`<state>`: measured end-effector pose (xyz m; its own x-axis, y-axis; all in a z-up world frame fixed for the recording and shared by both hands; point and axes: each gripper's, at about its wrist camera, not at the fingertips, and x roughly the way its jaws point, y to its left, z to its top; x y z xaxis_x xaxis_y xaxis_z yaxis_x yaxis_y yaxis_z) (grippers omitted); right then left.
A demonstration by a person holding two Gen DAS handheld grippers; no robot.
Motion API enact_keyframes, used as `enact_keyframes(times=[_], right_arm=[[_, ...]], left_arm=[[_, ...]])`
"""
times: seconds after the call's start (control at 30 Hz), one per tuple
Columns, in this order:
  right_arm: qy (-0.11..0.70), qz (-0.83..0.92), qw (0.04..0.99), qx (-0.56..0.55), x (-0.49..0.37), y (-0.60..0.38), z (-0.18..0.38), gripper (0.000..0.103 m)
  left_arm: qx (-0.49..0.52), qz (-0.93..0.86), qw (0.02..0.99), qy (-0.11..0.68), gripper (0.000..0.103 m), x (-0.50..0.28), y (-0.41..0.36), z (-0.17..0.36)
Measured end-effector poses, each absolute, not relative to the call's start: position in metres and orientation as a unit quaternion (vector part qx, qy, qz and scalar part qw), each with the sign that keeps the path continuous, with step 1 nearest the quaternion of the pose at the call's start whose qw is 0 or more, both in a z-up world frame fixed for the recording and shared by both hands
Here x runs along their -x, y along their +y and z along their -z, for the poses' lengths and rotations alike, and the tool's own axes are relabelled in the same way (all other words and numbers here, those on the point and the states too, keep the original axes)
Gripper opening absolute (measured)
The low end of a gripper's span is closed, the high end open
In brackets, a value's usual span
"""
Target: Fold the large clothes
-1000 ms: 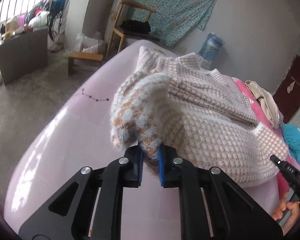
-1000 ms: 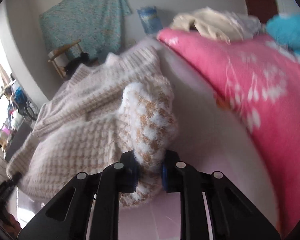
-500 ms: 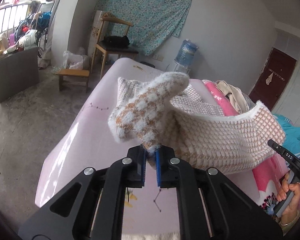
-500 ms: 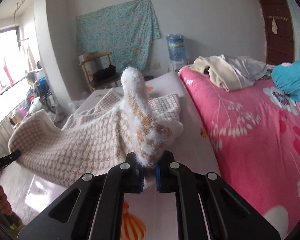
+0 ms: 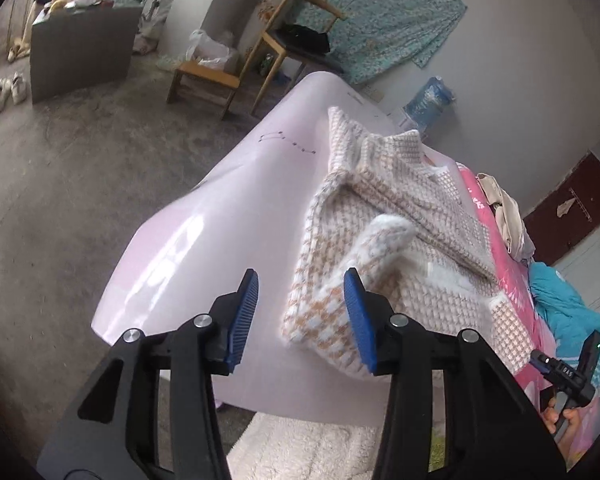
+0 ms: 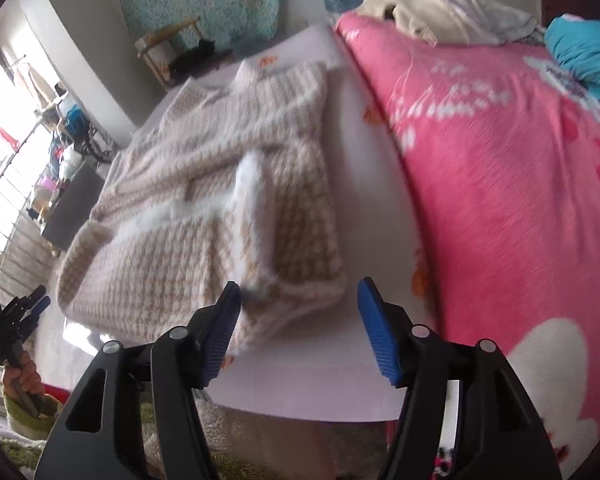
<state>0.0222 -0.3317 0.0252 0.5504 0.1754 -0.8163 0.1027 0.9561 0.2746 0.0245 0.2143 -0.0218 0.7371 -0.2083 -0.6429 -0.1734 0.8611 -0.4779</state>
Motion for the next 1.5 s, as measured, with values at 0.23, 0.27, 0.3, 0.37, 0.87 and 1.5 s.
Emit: enact_keyframes(times=[0.23, 0.27, 0.3, 0.37, 0.87, 1.5], right_arm=[[0.465, -0.064, 0.873, -0.128, -0.082, -0.305, -0.015, 0.060], [0.464, -0.073, 0.875, -0.119, -0.091, -0.299, -0.011, 0.060], [0.463, -0.075, 0.876, -0.109, -0.097, -0.293, -0.008, 0.060], [0.472, -0.088, 0.873, -0.083, -0.113, -0.282, 0.001, 0.047], [0.502, -0.048, 0.851, -0.146, -0.139, -0.307, 0.026, 0.014], [0.528, -0.133, 0.834, -0.091, -0.121, -0.237, 0.019, 0.055]], left_arm=[[0.071, 0.059, 0.914, 0.396, 0.044, -0.098, 0.124, 0.008], [0.042, 0.053, 0.914, 0.401, 0.044, -0.105, 0.114, 0.010], [0.010, 0.042, 0.912, 0.408, 0.044, -0.115, 0.104, 0.013], [-0.021, 0.024, 0.910, 0.412, 0.044, -0.132, 0.098, 0.020], [0.250, 0.049, 0.859, 0.445, 0.015, -0.179, 0.187, 0.064], [0.109, 0.124, 0.856, 0.490, 0.051, -0.124, 0.090, 0.054]])
